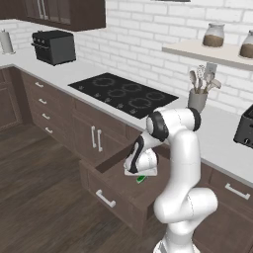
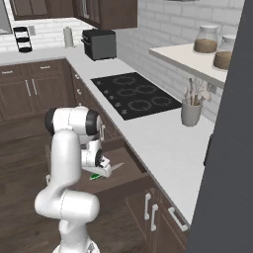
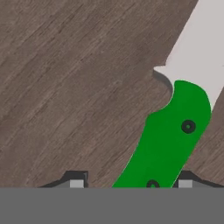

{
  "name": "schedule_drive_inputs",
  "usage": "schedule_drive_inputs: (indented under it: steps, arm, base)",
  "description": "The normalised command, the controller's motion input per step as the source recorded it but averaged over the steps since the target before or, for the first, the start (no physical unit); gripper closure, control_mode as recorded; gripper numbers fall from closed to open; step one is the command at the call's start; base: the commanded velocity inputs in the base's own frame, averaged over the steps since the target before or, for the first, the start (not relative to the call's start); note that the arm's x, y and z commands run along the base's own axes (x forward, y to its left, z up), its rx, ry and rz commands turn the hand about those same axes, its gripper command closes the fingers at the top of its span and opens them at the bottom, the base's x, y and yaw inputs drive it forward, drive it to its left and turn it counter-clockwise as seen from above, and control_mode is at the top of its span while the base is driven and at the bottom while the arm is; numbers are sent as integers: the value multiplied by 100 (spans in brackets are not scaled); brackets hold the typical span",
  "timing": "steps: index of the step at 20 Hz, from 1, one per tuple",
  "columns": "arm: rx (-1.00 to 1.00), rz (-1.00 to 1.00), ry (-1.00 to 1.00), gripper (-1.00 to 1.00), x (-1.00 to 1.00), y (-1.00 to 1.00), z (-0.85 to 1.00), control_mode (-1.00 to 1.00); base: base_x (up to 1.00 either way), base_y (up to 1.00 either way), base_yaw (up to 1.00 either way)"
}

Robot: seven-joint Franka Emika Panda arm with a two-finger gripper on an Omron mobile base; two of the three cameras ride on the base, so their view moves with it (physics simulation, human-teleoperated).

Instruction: Pick up the knife from the drawer and place it on the cutting board. Then place the meat from the plate to the cutting board.

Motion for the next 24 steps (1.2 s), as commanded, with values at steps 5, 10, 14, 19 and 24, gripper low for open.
schedule_drive_inputs:
  steps: [5,10,14,19,24]
  arm:
    - [-2,0,0,100,-16,30,-27,-100]
    - [-3,0,-1,100,-43,23,25,-100]
    - [-1,0,0,100,-58,15,97,-100]
    - [0,3,-8,100,-54,3,100,-100]
    - [0,0,-15,100,-54,3,100,-100]
  base:
    - [0,0,0]
    - [0,0,0]
    - [0,0,0]
    - [0,0,0]
    - [0,0,0]
